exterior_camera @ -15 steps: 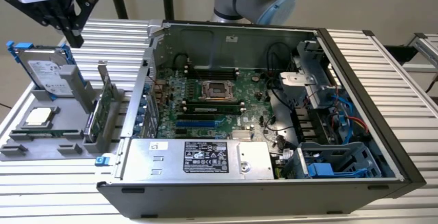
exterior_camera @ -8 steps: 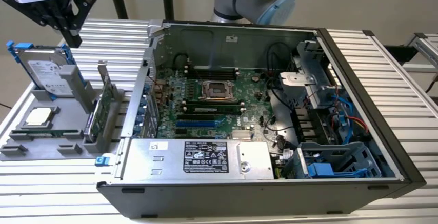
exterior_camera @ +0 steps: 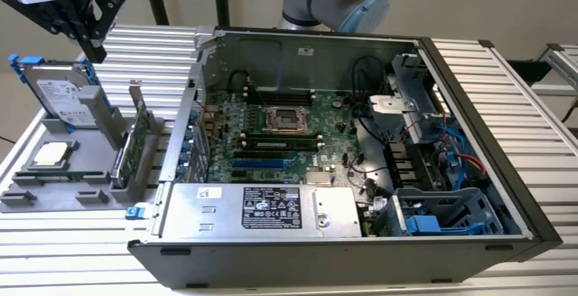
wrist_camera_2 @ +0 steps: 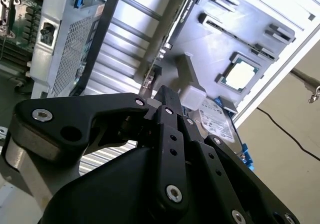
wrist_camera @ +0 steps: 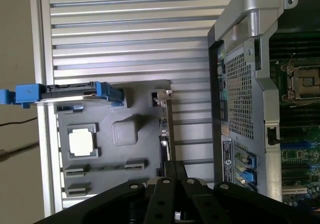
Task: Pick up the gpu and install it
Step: 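Reach for the gpu, then pick up the gpu and move the gpu toward the slot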
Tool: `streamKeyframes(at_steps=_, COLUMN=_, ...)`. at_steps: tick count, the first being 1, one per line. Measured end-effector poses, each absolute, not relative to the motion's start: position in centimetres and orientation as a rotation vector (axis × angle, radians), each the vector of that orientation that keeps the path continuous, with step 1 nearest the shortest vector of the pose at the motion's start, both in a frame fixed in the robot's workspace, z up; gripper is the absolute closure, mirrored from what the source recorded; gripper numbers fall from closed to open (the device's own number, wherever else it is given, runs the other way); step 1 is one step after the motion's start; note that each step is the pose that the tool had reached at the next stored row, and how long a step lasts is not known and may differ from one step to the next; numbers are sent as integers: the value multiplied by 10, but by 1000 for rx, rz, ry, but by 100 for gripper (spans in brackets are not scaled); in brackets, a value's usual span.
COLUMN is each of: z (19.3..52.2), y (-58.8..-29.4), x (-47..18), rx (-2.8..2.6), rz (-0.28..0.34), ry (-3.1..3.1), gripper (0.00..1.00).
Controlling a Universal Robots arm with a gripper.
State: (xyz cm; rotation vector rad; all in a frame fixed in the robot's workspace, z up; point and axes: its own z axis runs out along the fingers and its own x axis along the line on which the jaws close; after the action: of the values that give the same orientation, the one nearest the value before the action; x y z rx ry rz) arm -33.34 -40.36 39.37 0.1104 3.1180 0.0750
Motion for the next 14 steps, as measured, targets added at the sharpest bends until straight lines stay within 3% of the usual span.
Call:
streamKeyframes(at_steps=13, z=394, y=-405, x=-333, rx=110, rz=75, ry=3118, gripper=100)
streamKeyframes(at_steps=14, z=394, y=-405, x=-333, rx=110, rz=75, ry=3118, gripper=0)
